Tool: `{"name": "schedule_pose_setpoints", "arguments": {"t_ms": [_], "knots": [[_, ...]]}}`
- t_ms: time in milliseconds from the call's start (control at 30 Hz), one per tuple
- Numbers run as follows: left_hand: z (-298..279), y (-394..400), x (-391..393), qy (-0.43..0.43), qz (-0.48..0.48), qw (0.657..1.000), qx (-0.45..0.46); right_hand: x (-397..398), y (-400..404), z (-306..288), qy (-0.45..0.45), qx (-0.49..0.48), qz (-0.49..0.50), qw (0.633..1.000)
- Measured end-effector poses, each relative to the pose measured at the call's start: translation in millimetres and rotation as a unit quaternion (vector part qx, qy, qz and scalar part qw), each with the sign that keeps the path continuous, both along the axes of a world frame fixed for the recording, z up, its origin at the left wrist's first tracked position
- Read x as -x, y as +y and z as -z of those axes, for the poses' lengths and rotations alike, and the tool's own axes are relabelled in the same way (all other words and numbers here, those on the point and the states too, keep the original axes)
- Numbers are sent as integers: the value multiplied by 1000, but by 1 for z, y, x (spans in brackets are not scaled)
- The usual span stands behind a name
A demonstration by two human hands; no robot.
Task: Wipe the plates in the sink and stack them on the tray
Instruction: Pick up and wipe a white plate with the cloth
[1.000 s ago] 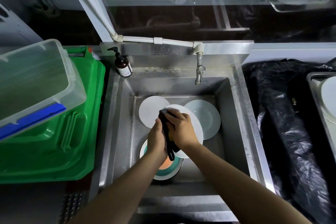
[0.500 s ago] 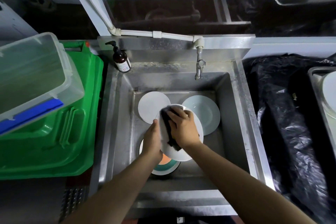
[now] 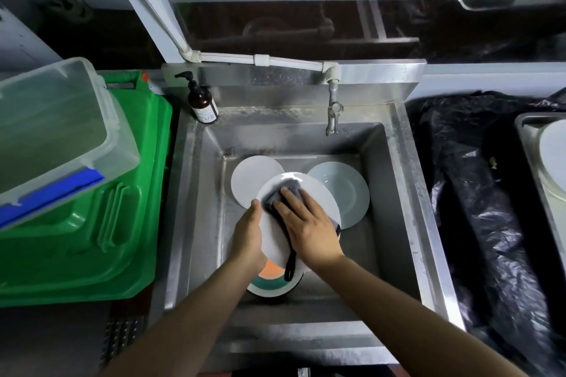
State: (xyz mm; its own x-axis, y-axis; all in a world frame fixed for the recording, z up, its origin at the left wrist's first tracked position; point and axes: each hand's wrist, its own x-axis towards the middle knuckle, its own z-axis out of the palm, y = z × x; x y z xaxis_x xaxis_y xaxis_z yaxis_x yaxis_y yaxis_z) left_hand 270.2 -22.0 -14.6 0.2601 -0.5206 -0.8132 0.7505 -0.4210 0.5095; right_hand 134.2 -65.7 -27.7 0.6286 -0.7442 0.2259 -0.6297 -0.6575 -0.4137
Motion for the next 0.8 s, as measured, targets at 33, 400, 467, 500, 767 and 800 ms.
{"name": "schedule_pose_setpoints", "arguments": {"t_ms": [33, 400, 467, 500, 767, 800], "knots": [[-3, 2, 4, -2, 9, 1000, 1, -3, -9, -1, -2, -8, 16, 1000], [5, -3, -28, -58, -61, 996, 6, 16, 30, -1, 14, -6, -25, 1000], [10, 5, -26, -48, -44, 998, 12, 13, 14, 2, 31, -24, -15, 999], [8, 8, -22, -46, -30, 998, 15, 10, 4, 3, 35, -28, 7, 999], [-2, 4, -22, -64, -57, 996, -4, 24, -12, 7, 76, -41, 91, 992], [-2, 1, -26, -65, -67, 996, 0, 28, -5, 9, 70, -43, 95, 992]]}}
